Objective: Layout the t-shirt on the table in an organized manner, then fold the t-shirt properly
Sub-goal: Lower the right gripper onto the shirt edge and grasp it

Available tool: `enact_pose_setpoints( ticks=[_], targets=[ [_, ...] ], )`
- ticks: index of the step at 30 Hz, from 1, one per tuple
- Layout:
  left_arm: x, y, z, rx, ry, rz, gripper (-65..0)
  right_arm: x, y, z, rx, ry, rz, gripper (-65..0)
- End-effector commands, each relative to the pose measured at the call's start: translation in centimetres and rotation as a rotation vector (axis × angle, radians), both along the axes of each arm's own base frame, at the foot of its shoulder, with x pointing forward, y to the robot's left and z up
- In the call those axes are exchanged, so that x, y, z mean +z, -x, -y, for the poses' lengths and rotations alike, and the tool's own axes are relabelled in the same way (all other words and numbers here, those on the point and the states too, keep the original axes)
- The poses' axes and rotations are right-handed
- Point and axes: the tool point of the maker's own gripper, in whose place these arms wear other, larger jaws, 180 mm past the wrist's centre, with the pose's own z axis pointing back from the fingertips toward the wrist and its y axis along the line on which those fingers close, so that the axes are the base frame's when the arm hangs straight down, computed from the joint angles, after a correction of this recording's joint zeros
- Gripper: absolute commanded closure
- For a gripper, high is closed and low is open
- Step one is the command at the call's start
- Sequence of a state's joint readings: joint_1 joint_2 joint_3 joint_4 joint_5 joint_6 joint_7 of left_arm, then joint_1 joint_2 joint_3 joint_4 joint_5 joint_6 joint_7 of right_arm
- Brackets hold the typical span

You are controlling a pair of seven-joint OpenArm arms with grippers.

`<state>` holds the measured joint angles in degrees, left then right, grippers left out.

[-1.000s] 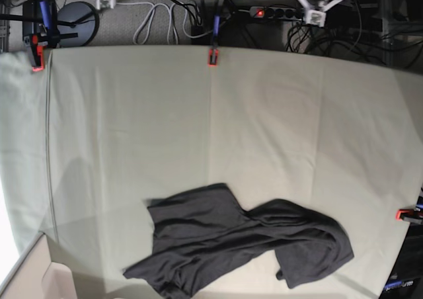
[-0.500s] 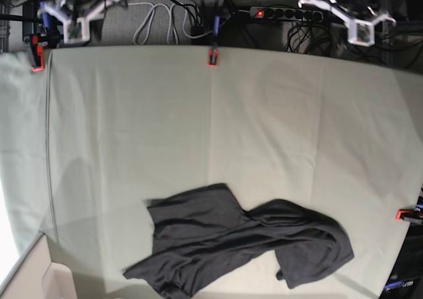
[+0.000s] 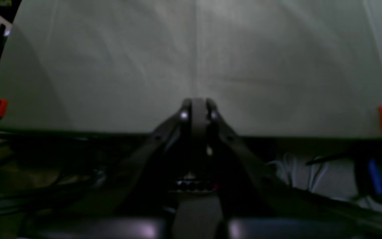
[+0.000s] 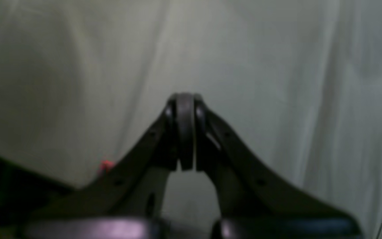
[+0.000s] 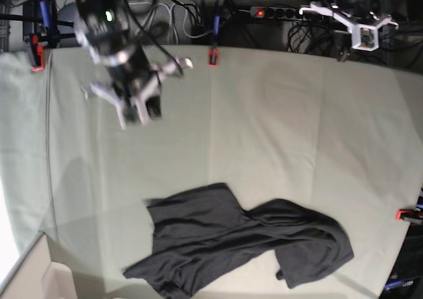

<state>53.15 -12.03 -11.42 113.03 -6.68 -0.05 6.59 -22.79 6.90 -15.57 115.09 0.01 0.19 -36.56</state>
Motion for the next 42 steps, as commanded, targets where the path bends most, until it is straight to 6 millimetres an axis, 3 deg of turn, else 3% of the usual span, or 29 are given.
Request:
enact_pose_setpoints(
  ticks=[1,7,13,17,22,25,30,34,40,42],
  targets=[
    [0.8,0.0,-0.1,0.0,-0.007,0.023,-0.5,1.2,-1.6,-0.5,0.017,0.003,0.045,0.0],
    [0.6,0.2,0.2,0.001,0.003,0.018,-0.5,2.9,-8.6,-2.8,0.08,0.044,0.088,0.0],
    [0.6,0.4,0.4,0.037,0.018,0.02,-0.5,2.5,-14.0,-3.5,0.067,0.058,0.092,0.0],
    [0.5,0.5,0.5,0.049,0.027,0.02,-0.5,2.6,-18.0,-4.3,0.064,0.053,0.133,-9.3],
    [0.5,0.5,0.6,0.048,0.028,0.019,-0.5,0.4,-22.9,-2.8,0.042,0.111,0.114,-26.6],
    [0.6,0.3,0.5,0.049,0.027,0.024,-0.5,-1.4,-25.1,-1.3,0.023,0.146,0.091,-33.6],
    [0.8,-0.4,0.6,0.048,0.028,0.044,-0.5,-3.8,-26.5,3.0,-0.103,0.093,0.087,-36.0],
    [1.1,-1.2,0.5,0.049,0.028,0.067,-0.5,-5.5,-26.1,5.7,-0.207,0.038,0.069,-36.1],
    [1.5,-2.2,0.5,0.048,0.028,0.098,-0.5,-8.0,-24.1,5.8,-0.215,0.03,0.026,-36.1],
    [1.5,-2.2,0.5,0.048,0.028,0.098,-0.5,-8.1,-24.0,4.8,-0.206,0.016,0.022,-35.9]
  ],
)
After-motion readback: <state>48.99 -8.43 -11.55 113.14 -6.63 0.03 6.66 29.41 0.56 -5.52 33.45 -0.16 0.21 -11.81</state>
